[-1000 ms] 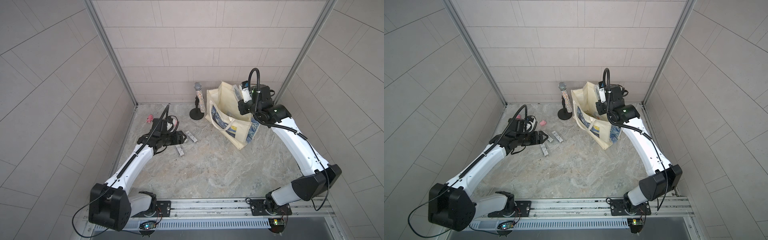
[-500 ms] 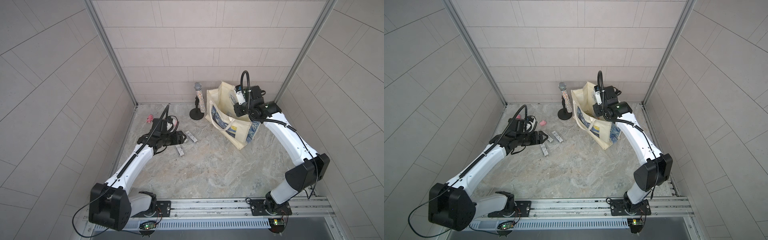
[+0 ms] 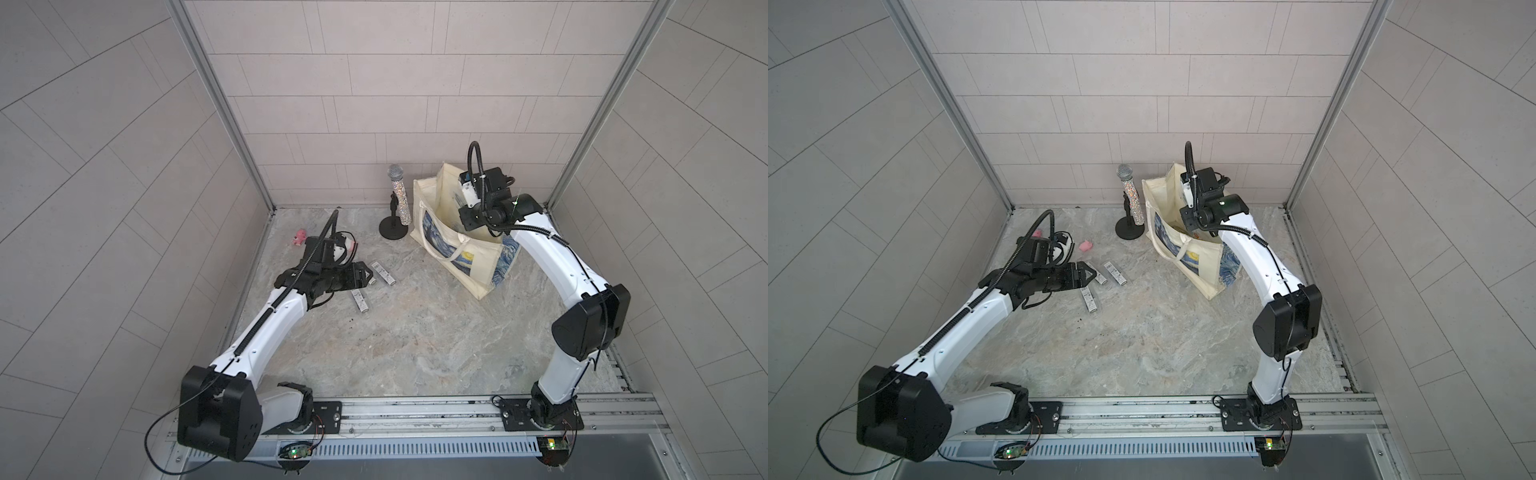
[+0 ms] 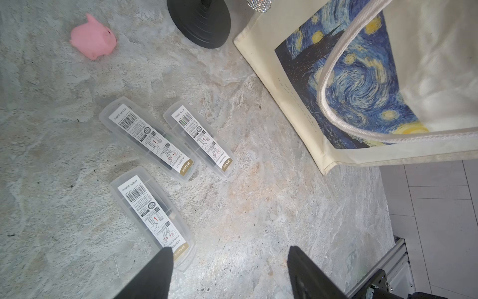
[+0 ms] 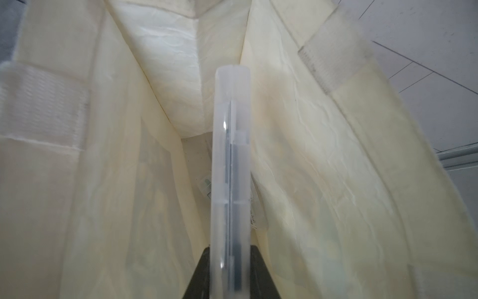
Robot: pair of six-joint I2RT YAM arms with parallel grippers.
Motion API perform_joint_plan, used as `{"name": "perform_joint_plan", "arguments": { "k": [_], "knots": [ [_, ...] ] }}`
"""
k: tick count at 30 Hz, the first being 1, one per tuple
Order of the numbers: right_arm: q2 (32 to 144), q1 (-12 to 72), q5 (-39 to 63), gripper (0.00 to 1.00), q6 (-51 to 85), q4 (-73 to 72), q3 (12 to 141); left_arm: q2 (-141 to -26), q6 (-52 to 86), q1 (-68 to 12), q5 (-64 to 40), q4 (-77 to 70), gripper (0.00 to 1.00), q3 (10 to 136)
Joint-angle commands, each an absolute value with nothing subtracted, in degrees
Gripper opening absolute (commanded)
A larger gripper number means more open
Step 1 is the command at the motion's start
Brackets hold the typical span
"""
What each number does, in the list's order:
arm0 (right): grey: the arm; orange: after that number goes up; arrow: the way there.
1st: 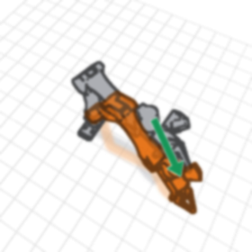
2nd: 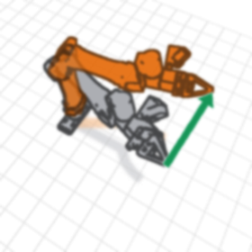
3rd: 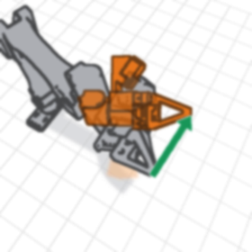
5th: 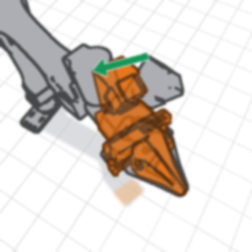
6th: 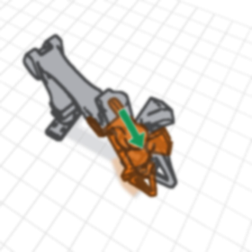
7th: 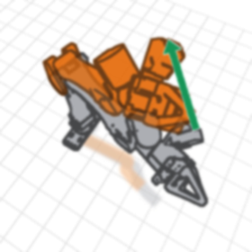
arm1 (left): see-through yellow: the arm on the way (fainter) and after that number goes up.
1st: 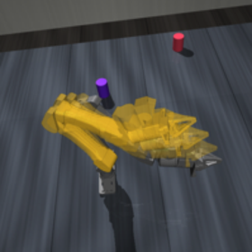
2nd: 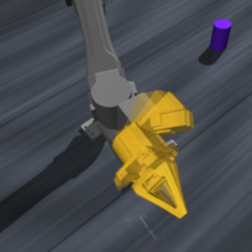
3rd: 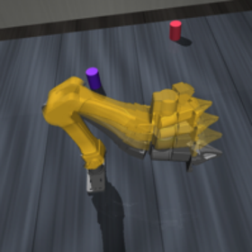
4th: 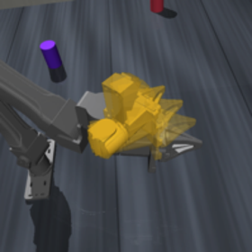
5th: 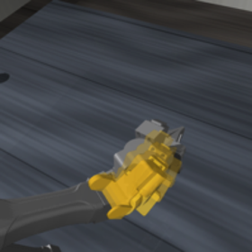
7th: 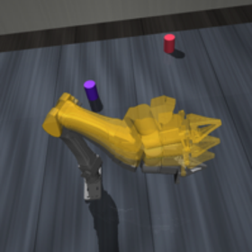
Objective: Put the compass set into the canvas bag
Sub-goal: Place the compass set in the canvas bag.
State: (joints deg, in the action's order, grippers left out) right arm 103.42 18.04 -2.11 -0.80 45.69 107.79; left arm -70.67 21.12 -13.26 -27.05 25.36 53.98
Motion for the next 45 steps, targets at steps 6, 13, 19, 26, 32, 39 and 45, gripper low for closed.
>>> {"name": "perform_joint_plan", "arguments": {
  "k": [6,13,19,26,32,39,45],
  "knots": [
    [108.6,17.3,-3.5,0.0,-1.3,49.4,112.2,-70.0,21.2,-12.8,-27.4,25.3,0.75,53.5],
    [112.2,16.6,-2.5,0.0,-1.2,52.6,113.7,-69.9,21.3,-12.7,-27.6,25.3,0.75,53.3],
    [113.9,15.7,-2.4,0.0,-1.0,55.0,113.7,-70.4,21.3,-12.8,-27.9,25.2,0.75,53.7],
    [116.7,15.2,-1.1,0.0,-0.1,56.0,113.9,-70.1,21.4,-12.6,-27.8,25.1,0.75,53.3],
    [119.8,15.2,-0.8,0.0,0.1,58.3,115.3,-70.2,21.5,-12.4,-27.8,24.9,0.75,53.2],
    [123.1,14.9,-1.0,0.0,1.1,60.6,117.4,-70.2,21.8,-12.3,-27.9,24.7,0.75,53.1],
    [124.7,14.6,-0.9,0.0,1.7,60.9,117.7,-70.4,21.7,-12.2,-28.0,24.7,0.75,53.1]
  ]
}}
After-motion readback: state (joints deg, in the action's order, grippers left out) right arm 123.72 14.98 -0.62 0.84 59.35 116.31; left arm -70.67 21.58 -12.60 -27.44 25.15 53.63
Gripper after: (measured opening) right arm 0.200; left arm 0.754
